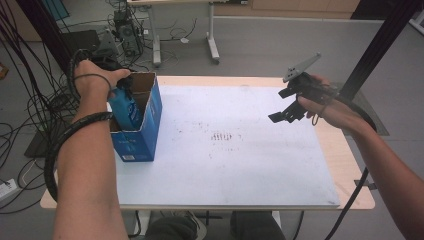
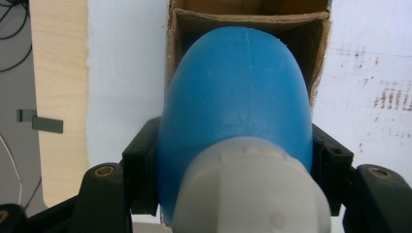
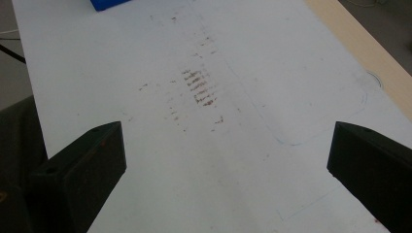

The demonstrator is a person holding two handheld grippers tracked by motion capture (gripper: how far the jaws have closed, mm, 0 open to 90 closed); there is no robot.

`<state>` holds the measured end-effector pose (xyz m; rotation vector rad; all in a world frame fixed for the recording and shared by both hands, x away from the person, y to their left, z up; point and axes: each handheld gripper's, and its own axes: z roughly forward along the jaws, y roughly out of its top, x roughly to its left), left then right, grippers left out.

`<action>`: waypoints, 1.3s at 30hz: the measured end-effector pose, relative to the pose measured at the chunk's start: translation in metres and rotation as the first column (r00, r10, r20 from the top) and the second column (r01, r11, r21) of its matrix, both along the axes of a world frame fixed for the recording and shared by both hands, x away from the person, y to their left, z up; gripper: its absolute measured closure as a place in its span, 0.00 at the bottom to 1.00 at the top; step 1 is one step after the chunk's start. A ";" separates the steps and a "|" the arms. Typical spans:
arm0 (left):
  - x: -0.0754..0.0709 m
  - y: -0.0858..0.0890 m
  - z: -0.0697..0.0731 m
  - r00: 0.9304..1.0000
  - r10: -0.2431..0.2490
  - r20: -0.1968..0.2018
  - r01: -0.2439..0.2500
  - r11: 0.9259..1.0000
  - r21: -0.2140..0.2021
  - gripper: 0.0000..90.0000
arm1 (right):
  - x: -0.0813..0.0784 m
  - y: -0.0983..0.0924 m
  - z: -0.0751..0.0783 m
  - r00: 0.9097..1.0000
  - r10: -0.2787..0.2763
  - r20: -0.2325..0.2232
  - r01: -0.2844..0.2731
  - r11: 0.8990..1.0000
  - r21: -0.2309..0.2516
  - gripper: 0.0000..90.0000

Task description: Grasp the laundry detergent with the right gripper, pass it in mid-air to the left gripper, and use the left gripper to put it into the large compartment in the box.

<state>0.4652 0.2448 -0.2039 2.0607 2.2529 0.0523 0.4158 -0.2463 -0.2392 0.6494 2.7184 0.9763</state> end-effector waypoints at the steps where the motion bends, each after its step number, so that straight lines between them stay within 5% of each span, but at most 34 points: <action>1: 0.000 -0.001 -0.003 1.000 -0.001 0.002 0.001 1.000 0.003 0.41 | 0.000 0.000 -0.001 1.000 0.001 -0.002 -0.001 1.000 0.000 0.01; 7: 0.000 -0.005 -0.021 1.000 -0.012 0.007 0.012 1.000 0.025 0.41 | 0.000 0.000 -0.003 1.000 -0.002 -0.007 0.002 1.000 0.002 0.01; 20: 0.002 -0.011 -0.050 0.999 -0.043 -0.020 0.043 0.999 0.006 0.41 | 0.000 -0.005 -0.009 1.000 -0.012 -0.015 0.012 1.000 -0.001 0.01; 39: -0.002 -0.010 -0.064 0.998 -0.058 -0.031 0.059 0.998 0.014 0.41 | -0.001 -0.007 -0.009 1.000 -0.017 -0.011 0.017 1.000 0.002 0.01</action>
